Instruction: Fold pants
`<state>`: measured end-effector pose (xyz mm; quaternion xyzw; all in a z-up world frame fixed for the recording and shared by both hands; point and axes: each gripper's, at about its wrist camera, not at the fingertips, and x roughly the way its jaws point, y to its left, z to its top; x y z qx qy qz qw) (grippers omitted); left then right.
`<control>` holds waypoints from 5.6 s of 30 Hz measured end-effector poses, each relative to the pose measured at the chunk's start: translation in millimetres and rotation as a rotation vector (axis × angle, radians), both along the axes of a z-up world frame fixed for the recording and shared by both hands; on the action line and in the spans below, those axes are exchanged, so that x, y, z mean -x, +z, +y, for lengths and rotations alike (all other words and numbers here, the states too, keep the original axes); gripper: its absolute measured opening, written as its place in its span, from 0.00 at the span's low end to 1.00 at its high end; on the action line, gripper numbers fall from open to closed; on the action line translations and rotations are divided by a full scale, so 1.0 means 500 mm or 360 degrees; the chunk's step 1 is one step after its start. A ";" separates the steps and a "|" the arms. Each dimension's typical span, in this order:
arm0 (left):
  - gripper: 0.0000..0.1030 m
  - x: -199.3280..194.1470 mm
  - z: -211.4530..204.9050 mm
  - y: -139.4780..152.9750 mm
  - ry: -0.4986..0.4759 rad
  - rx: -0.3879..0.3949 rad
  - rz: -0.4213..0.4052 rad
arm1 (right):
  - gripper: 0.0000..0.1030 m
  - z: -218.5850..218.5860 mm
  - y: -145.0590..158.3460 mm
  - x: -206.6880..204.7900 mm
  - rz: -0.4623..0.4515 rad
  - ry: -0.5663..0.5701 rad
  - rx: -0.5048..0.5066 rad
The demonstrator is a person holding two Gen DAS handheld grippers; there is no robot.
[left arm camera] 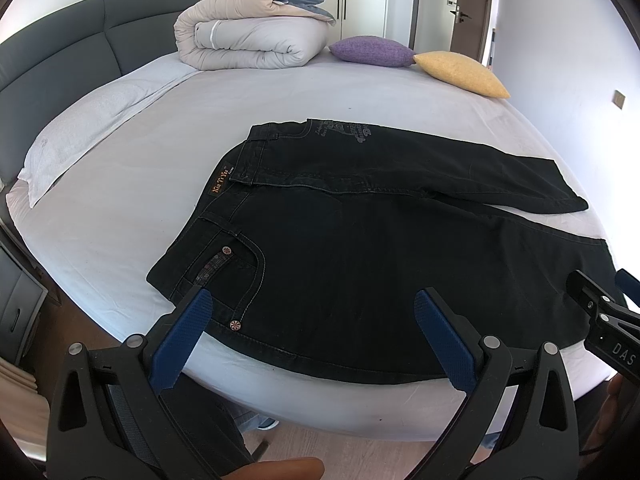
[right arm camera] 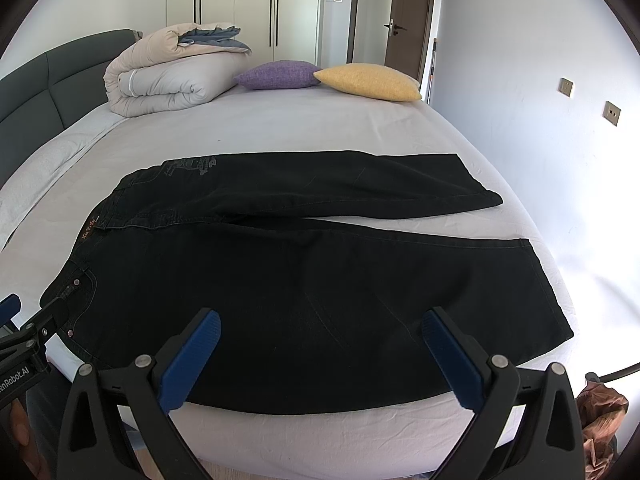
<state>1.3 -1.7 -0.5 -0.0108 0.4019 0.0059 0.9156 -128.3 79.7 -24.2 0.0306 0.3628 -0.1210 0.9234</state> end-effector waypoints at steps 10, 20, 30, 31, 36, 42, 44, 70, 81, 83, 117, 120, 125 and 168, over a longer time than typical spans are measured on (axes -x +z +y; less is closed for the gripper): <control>1.00 0.000 0.000 0.000 0.0001 0.0000 0.0001 | 1.00 0.000 0.001 -0.001 0.0003 0.0000 -0.0001; 1.00 0.008 0.001 0.005 0.0002 0.0000 0.0003 | 1.00 0.000 0.001 -0.002 0.0004 0.0000 -0.0004; 1.00 0.008 0.000 0.005 0.0000 -0.0003 0.0004 | 1.00 -0.001 0.001 -0.003 0.0006 -0.0001 -0.0005; 1.00 0.008 0.000 0.005 0.0001 -0.0006 0.0004 | 1.00 -0.001 0.002 -0.004 0.0006 0.0000 -0.0006; 1.00 0.011 0.015 -0.013 -0.0017 0.0009 0.0006 | 1.00 0.001 -0.002 -0.004 0.0007 0.0001 -0.0008; 1.00 0.022 -0.008 -0.028 -0.0120 -0.0120 -0.0100 | 1.00 0.001 -0.005 -0.008 0.0009 0.0012 0.0001; 1.00 0.015 -0.013 -0.041 -0.0176 -0.0228 -0.0104 | 1.00 0.001 -0.023 0.000 0.0002 0.0025 0.0001; 1.00 -0.767 0.129 -0.068 -0.0882 -0.0140 0.0155 | 0.86 -0.098 -0.012 -0.312 0.0056 0.0974 -0.0020; 0.83 -0.935 0.112 -0.192 -0.1169 -0.0069 0.0493 | 0.75 -0.100 -0.053 -0.402 0.0150 0.1144 -0.0155; 0.76 -0.955 0.116 -0.214 -0.1175 -0.0037 0.0562 | 0.75 -0.093 -0.055 -0.410 0.0153 0.1165 -0.0151; 0.06 -0.609 0.177 -0.085 -0.1038 -0.0158 -0.0234 | 0.53 0.044 -0.074 -0.773 0.0359 0.1313 0.0288; 0.06 -0.582 0.181 -0.085 -0.1022 -0.0138 -0.0240 | 0.11 0.038 -0.082 -0.783 0.0437 0.1295 0.0202; 0.06 -0.593 0.195 -0.069 -0.0982 -0.0075 -0.0248 | 0.07 0.027 -0.048 -0.747 0.0354 0.1264 0.0065; 0.06 0.050 0.283 -0.185 -0.1116 -0.0241 0.0033 | 0.04 0.309 -0.205 -0.113 0.0235 0.1667 0.1303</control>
